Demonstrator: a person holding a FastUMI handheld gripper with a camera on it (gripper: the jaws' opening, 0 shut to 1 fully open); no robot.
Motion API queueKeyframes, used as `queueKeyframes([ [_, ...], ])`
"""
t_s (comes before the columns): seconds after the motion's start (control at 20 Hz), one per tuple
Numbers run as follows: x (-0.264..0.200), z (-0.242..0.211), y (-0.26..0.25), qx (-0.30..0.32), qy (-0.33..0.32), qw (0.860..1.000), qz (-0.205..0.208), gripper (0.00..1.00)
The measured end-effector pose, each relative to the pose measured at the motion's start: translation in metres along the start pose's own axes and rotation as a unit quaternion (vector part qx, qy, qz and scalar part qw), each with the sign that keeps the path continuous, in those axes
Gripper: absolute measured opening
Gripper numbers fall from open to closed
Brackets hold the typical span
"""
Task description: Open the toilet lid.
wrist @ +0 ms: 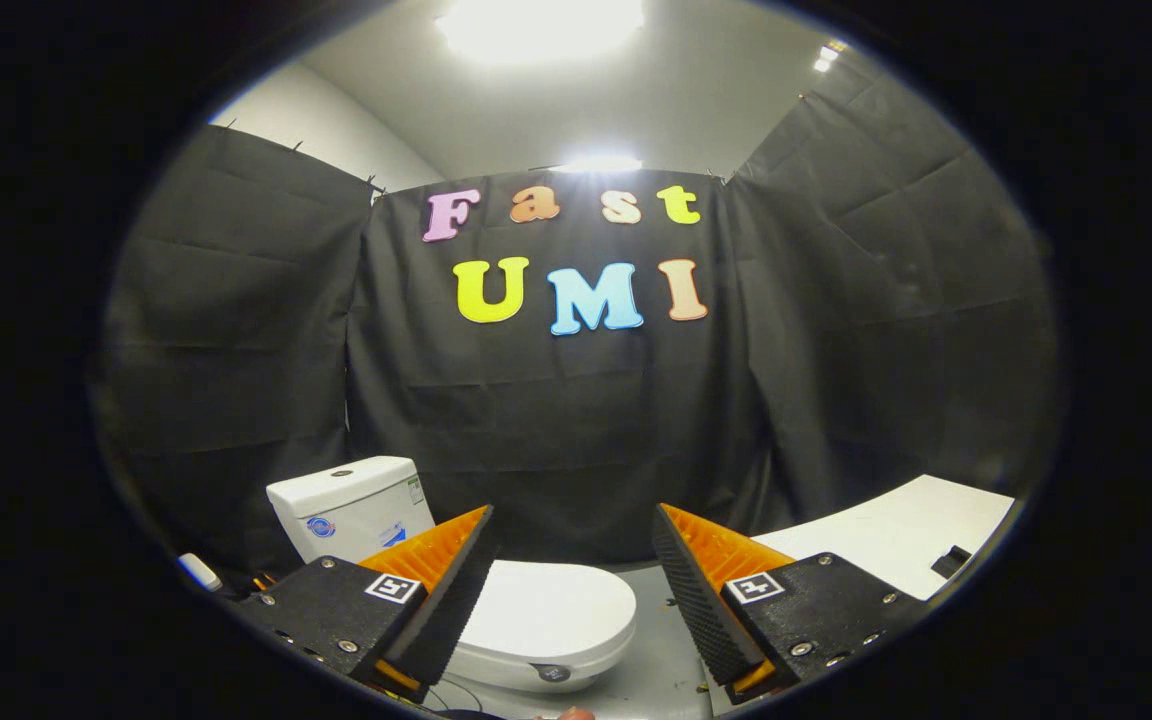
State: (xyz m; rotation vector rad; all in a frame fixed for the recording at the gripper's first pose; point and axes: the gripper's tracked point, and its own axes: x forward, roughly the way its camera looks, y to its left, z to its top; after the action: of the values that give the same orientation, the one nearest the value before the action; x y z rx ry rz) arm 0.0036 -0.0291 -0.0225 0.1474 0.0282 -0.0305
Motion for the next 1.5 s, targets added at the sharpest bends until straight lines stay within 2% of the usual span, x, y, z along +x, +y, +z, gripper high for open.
queueKeyframes([
  [0.15,0.004,-0.005,0.012,0.020,0.000,1.000,0.015,0.94],
  [0.4,0.013,-0.036,0.020,0.044,0.037,0.998,0.024,0.93],
  [0.85,0.026,-0.079,0.025,0.141,0.062,0.988,0.032,0.96],
  [1.15,0.035,-0.135,0.028,0.163,0.110,0.980,0.029,0.96],
  [1.3,0.039,-0.159,0.032,0.194,0.132,0.972,0.024,0.96],
  [1.5,0.044,-0.197,0.038,0.262,0.152,0.953,0.014,0.96],
])
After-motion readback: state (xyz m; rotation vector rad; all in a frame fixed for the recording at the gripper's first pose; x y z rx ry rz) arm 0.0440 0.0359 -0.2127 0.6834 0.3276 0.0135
